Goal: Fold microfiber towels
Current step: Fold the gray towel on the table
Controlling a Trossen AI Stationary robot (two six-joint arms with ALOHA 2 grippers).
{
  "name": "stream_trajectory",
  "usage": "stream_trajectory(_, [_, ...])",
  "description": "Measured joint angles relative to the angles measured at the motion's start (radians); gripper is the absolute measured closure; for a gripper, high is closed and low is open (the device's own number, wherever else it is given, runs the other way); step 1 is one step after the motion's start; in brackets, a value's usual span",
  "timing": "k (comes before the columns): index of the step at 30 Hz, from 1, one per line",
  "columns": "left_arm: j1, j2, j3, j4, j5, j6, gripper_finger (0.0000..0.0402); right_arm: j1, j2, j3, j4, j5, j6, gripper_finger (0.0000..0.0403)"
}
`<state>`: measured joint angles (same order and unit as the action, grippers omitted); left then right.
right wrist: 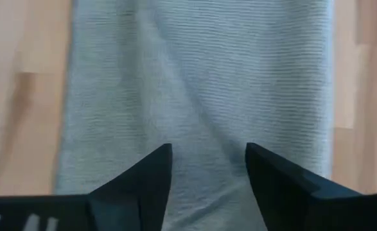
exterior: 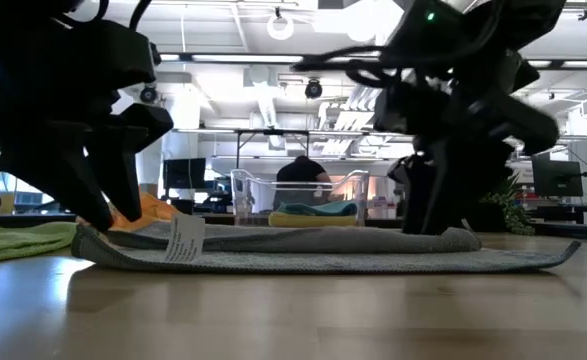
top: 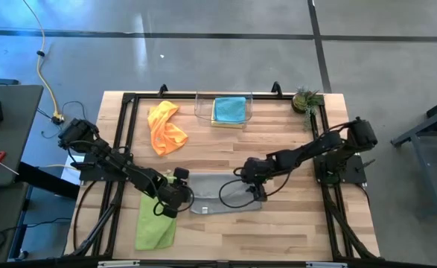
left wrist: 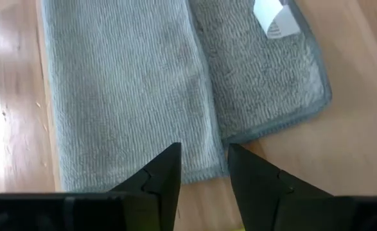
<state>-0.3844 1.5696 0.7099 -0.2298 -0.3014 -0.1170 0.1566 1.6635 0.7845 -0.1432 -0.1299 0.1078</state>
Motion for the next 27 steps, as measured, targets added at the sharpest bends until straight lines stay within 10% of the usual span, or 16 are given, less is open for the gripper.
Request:
stream_trajectory(20, [-0.001,0.081,0.003,0.013,0.006,0.033,0.0303,-0.015,0.018,0.022,-0.075,-0.039,-0.056,0.0265])
stream_trajectory(27, [-0.005,0.078,0.003,0.015,0.007,0.068,0.0375,-0.015,0.015,0.022,-0.077,-0.037,-0.056,0.0351])
